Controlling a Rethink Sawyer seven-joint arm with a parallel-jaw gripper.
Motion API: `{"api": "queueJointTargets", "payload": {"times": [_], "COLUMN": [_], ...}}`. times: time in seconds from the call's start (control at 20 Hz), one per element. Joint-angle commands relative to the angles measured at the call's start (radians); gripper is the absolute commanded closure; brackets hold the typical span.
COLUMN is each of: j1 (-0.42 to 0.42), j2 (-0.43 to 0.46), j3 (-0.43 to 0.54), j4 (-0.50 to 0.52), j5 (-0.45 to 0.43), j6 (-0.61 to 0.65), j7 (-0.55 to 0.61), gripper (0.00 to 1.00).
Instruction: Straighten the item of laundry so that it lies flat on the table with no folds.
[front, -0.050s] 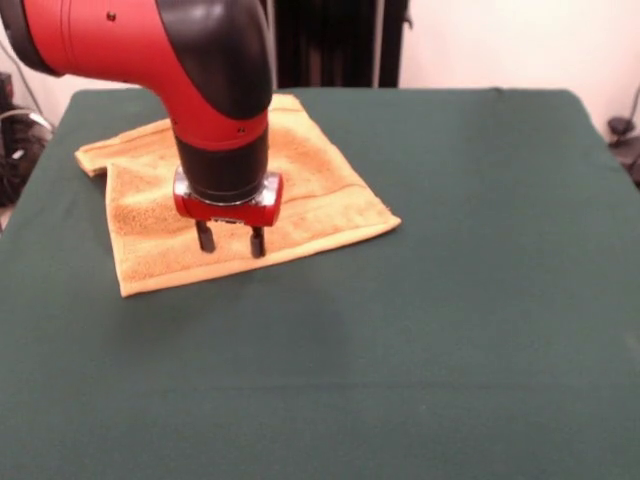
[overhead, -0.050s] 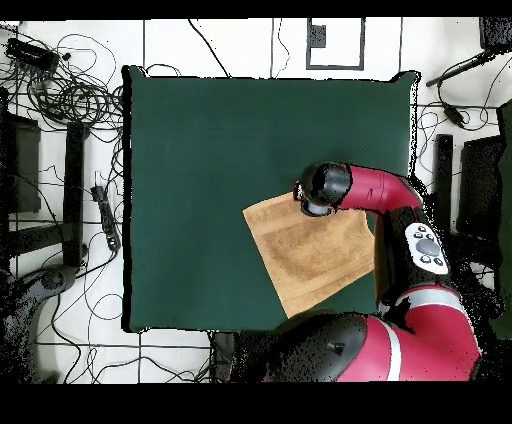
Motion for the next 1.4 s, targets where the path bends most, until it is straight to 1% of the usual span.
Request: {"api": "queueJointTargets", "payload": {"times": [0.05, 0.55, 0.7, 0.95, 1.25, 1.4], "j1": [0.029, 0.067, 0.084, 0.122, 0.144, 0.164], "j2": [0.305, 0.345, 0.359, 0.391, 0.416, 0.426], "j3": [0.042, 0.052, 0.048, 0.033, 0.033, 0.022], "j4": [-0.172, -0.243, -0.269, -0.322, -0.363, -0.392], "j5": [-0.099, -0.126, -0.128, -0.124, -0.107, -0.106], "j6": [-0.322, -0.312, -0.306, -0.309, -0.309, -0.284], "j7": [0.067, 0.081, 0.103, 0.154, 0.164, 0.172], "gripper": [0.00, 0.00, 0.00, 0.00, 0.00, 0.00]}}
